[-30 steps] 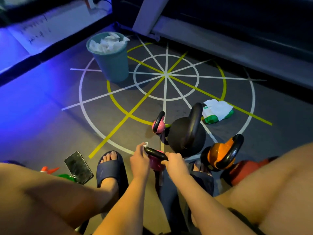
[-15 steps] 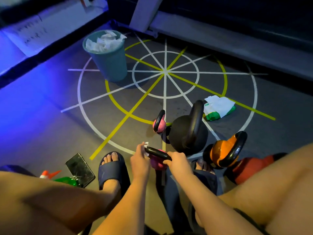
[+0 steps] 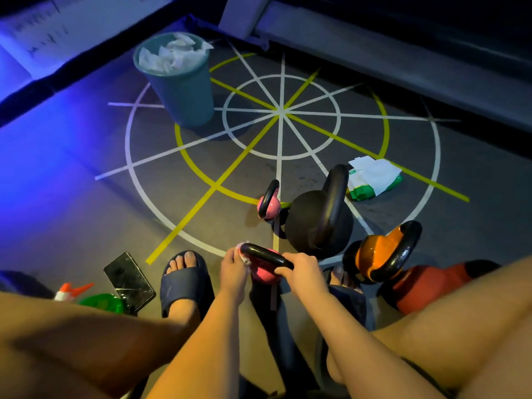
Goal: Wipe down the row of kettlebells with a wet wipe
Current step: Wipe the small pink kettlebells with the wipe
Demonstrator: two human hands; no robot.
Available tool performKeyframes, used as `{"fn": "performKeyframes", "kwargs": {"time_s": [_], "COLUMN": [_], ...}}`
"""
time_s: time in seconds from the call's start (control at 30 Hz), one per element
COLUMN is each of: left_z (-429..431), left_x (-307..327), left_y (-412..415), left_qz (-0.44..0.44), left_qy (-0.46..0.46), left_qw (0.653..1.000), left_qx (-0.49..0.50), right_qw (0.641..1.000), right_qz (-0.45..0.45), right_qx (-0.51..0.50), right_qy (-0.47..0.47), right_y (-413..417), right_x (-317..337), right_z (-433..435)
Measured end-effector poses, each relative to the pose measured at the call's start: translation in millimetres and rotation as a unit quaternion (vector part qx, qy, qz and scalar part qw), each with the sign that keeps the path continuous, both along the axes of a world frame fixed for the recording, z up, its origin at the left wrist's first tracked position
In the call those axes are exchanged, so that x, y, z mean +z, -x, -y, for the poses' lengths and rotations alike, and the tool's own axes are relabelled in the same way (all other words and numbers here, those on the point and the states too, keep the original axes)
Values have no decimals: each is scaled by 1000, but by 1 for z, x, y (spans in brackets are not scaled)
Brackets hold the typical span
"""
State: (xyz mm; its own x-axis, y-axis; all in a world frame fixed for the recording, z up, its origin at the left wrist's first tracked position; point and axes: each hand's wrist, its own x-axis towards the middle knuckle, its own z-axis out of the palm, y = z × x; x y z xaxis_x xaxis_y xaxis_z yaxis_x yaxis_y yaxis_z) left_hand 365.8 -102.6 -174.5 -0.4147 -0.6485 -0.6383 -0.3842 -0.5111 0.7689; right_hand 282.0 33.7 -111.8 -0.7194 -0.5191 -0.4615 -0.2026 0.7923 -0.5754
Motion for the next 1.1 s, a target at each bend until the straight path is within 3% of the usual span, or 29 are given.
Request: {"fn": "performKeyframes", "kwargs": {"time_s": [0.1, 0.33, 0.63, 0.9, 1.1], "left_z": [4, -19, 4, 8, 10], "left_x": [5, 17, 22, 28, 33], "left_y": [6, 1, 9, 1, -3], "left_qz": [-19, -25, -35, -53, -40], "left_qy": [-84, 37, -180, 73, 107], "left_qw": [995, 990, 978, 996, 993], "left_qx": [52, 130, 99, 25, -35], "right_qw": [1000, 1000, 999, 999, 999], "right_qz": [-3, 8, 16, 9, 25], "right_qx": [-9, -3, -20, -22, -33], "right_qy": [11, 11, 29, 37, 22], "right_y": [0, -4, 0, -4, -9], "right_x": [1, 7, -2, 1, 4], "right_z": [-1, 0, -3, -3, 0]}}
